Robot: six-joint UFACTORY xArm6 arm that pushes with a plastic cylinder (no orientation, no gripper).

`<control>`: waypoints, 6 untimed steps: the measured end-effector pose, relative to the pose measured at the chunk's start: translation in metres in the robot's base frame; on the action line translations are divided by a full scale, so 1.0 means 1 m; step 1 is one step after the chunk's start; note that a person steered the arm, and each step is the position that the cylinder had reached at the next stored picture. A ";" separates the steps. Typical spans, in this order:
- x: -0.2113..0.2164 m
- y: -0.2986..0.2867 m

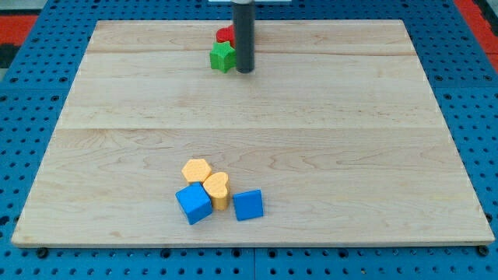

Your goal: Slightly move the green circle to the left

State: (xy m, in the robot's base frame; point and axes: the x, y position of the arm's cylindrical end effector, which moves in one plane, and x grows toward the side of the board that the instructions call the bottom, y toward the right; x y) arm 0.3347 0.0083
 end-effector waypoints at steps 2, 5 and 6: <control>-0.092 0.113; -0.124 -0.020; -0.089 -0.002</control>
